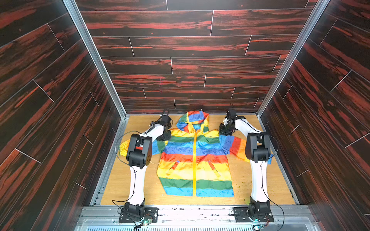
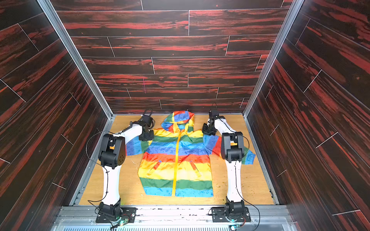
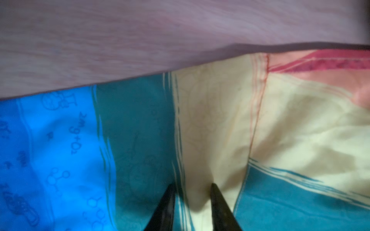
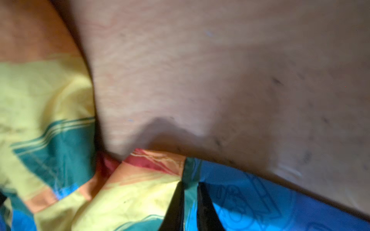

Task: Unzip the jacket
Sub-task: Flatten out the jacket at the center of the board.

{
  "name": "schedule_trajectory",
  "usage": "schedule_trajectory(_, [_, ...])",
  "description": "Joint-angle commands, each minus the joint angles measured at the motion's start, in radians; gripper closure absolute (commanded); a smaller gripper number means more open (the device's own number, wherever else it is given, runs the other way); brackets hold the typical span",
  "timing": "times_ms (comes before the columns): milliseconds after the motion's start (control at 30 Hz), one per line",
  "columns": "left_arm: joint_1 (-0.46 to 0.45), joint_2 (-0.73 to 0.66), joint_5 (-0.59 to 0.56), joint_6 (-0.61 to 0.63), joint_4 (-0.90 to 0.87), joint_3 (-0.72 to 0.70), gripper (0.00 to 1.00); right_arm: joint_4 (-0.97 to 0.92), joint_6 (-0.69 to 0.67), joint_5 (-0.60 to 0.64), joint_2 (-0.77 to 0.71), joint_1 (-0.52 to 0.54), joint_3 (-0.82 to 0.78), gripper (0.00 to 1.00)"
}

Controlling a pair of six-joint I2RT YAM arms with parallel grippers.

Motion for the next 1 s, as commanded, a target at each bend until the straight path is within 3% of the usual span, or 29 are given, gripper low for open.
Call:
schedule_trajectory(0, [0.004, -0.024, 0.030, -0.003, -0.094, -0.044, 0.43, -0.045, -0.027, -0.001, -0.078, 0.012, 0.017, 0.68])
schedule_trajectory(100, [0.004, -0.184, 0.048, -0.007, -0.071, -0.072, 0.20, 0.032, -0.009, 0.057, -0.284, 0.021, -0.116, 0.40])
schedule_trajectory(200, [0.004, -0.366, 0.041, -0.037, -0.045, -0.163, 0.14, 0.070, 0.060, 0.077, -0.476, 0.046, -0.288, 0.32])
schedule_trajectory(300, [-0.002, -0.561, 0.037, -0.105, -0.039, -0.336, 0.14, 0.130, 0.111, 0.056, -0.642, 0.120, -0.524, 0.41])
schedule_trajectory(400, [-0.014, -0.731, 0.112, -0.169, 0.040, -0.594, 0.14, 0.268, 0.100, -0.065, -0.767, 0.228, -0.759, 0.48])
schedule_trajectory(533, [-0.013, -0.831, 0.156, -0.189, 0.130, -0.784, 0.12, 0.382, 0.052, -0.190, -0.840, 0.378, -0.932, 0.53])
schedule_trajectory(600, [-0.009, -0.837, 0.121, -0.194, 0.119, -0.792, 0.11, 0.400, 0.064, -0.200, -0.827, 0.439, -0.954, 0.62])
schedule_trajectory(733, [0.001, -0.801, 0.185, -0.188, 0.169, -0.813, 0.11, 0.436, 0.074, -0.265, -0.741, 0.530, -0.930, 0.74])
schedule_trajectory(967, [0.001, -0.731, 0.257, -0.235, 0.305, -0.899, 0.11, 0.412, 0.088, -0.358, -0.492, 0.570, -0.771, 0.87])
